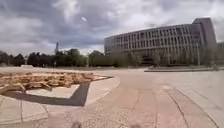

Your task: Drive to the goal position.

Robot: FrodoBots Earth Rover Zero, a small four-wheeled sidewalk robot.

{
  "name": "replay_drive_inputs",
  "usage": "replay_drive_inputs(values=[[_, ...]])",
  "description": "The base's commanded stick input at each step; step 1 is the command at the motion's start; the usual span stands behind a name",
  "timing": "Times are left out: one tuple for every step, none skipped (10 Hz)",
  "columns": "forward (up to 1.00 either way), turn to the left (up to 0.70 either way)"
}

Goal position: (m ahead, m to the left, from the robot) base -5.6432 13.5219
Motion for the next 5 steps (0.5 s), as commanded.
replay_drive_inputs(values=[[0.7, 0.0], [0.7, 0.0], [0.7, 0.0], [0.7, 0.0], [0.7, 0.2]])
